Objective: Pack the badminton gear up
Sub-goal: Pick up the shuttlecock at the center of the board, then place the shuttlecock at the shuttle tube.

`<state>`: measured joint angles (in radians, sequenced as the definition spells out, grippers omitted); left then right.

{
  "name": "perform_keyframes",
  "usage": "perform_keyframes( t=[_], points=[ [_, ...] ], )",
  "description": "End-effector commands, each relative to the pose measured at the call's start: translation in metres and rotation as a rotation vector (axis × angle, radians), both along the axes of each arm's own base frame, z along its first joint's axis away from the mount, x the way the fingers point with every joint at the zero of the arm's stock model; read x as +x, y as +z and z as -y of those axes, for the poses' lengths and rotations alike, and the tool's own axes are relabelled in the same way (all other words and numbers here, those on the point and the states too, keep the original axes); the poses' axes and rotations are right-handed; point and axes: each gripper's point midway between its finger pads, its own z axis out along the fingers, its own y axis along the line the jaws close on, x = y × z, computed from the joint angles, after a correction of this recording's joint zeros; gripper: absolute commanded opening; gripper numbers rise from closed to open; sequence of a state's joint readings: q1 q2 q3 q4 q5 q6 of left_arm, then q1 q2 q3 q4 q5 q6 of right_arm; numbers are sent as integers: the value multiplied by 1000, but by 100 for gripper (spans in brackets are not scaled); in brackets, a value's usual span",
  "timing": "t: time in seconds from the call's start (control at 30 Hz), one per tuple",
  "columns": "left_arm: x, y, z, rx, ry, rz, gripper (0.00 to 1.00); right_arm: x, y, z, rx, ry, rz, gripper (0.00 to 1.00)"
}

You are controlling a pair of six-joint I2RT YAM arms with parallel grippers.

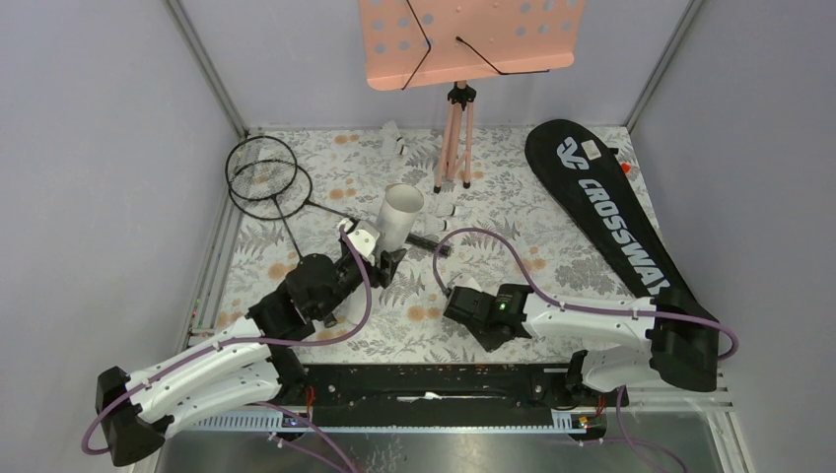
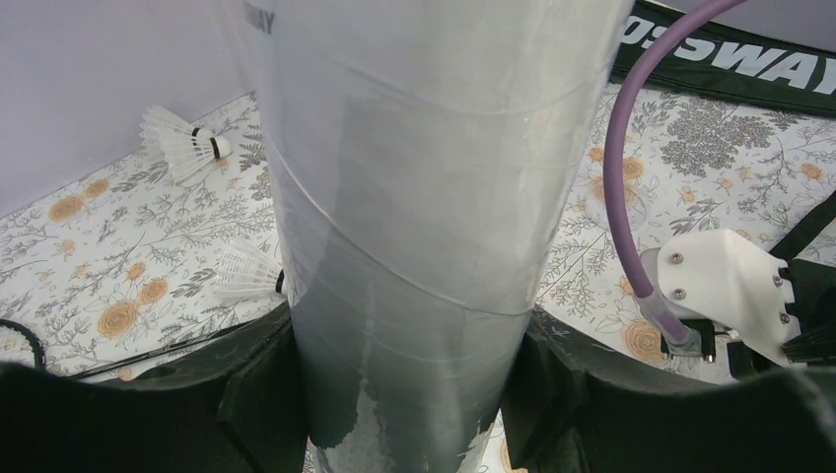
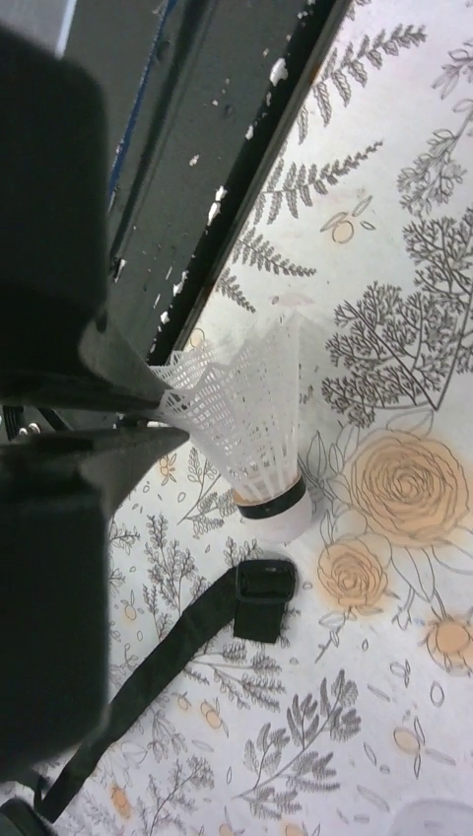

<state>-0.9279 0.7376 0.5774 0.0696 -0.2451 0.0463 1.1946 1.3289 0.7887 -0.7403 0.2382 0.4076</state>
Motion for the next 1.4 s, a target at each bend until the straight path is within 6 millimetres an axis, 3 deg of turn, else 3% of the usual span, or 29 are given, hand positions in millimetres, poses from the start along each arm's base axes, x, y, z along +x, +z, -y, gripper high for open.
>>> perform_keyframes(
  t=[0.0, 0.07, 0.27, 0.37, 0.5, 0.7, 0.8, 0.9, 1.07, 1.17, 1.37],
  points=[
    [-3, -4, 2, 23, -19, -25, 50, 23, 20, -7, 13, -29, 134, 9],
    [-3, -4, 2, 23, -21, -24, 50, 30, 27, -4, 16, -49, 180, 0],
    [-4, -4, 2, 25, -32, -14, 51, 43, 67, -2, 142, -143, 297, 0],
    [-8, -2, 5, 13, -58, 1, 53, 46, 100, -5, 275, -187, 321, 0],
    [-22, -6, 14, 19, -170, 25, 53, 46, 165, -11, 538, -219, 294, 0],
    [-72, -25, 41, 77, -521, 73, 53, 14, 265, -27, 826, -86, 161, 0],
    [-79, -26, 44, 83, -572, 81, 53, -7, 311, -32, 932, -17, 100, 0],
    [-86, -27, 46, 100, -614, 85, 53, -26, 338, -37, 1006, 32, 29, 0],
    [-94, -28, 46, 109, -662, 88, 53, -41, 358, -44, 1047, 79, -57, 0],
    [-97, -28, 47, 111, -684, 90, 53, -48, 354, -54, 1017, 90, -153, 0],
    [-97, -28, 46, 113, -680, 92, 55, -38, 341, -63, 922, 75, -174, 0]
  ],
)
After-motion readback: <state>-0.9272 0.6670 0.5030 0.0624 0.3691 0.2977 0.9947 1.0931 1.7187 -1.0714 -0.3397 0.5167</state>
